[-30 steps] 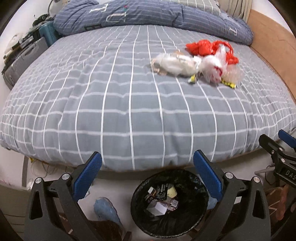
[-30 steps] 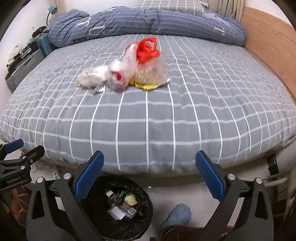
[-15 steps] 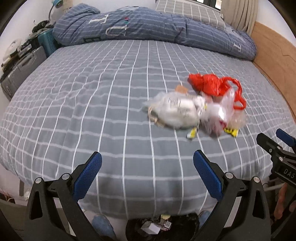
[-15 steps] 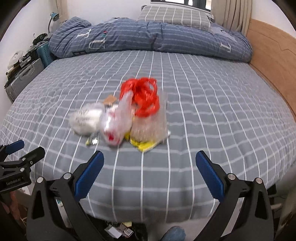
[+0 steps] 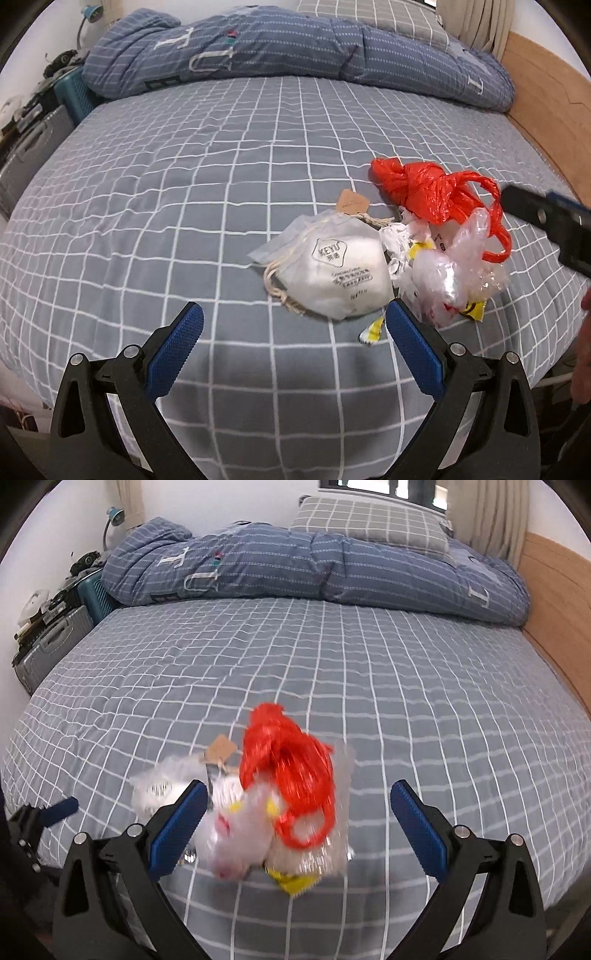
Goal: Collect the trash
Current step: 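Move both tools back over the bed toward the mask and red bag, then close the right tool on the red plastic bag while the left tool grasps the white mask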
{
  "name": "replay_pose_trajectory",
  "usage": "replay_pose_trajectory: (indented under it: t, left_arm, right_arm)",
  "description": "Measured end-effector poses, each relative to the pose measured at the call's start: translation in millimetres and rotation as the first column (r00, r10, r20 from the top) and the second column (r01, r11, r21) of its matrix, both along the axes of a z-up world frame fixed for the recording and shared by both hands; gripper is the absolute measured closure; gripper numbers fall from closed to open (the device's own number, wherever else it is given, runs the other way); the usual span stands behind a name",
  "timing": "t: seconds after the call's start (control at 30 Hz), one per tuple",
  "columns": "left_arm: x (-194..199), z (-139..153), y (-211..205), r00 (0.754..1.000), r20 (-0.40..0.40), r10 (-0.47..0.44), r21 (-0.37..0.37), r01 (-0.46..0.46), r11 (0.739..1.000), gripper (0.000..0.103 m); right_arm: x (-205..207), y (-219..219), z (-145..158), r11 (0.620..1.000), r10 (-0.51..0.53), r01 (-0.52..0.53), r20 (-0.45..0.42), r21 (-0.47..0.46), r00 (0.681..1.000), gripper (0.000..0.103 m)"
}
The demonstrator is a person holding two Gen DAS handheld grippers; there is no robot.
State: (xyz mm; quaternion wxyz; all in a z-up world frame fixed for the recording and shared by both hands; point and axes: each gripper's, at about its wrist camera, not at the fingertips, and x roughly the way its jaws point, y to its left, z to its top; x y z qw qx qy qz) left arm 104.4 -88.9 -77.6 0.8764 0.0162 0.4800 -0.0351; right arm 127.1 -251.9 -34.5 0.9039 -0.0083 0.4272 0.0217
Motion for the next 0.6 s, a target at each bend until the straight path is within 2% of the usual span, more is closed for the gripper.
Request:
replay_pose_trajectory:
  t: [0.3, 0.47, 0.6]
  left_arm:
    - [26.3, -17.1, -9.3, 0.999, -0.022, -0.026, -0.013, 0.026, 1.000, 0.006]
    - [34.4, -28.8, -15.7, 0.998, -0.038, -0.040, -0.015, 0.039, 0.999, 0.006]
    - [37.5, -35.1, -21.0, 0.997, -0.050, -0.051, -0.025, 0.050, 0.998, 0.007]
  right_arm:
    - [56.7, 15.8, -22.6, 0.999, 0.039, -0.040, -0.059, -0.011, 0.997, 0.017]
    - [72.2, 18.2, -39.9, 0.999, 0.044, -0.044, -0.095, 0.005, 0.995, 0.022]
    - [78.3, 17.3, -48.8, 0.999, 0.041, -0.038, -0.113, 0.027, 0.993, 0.030]
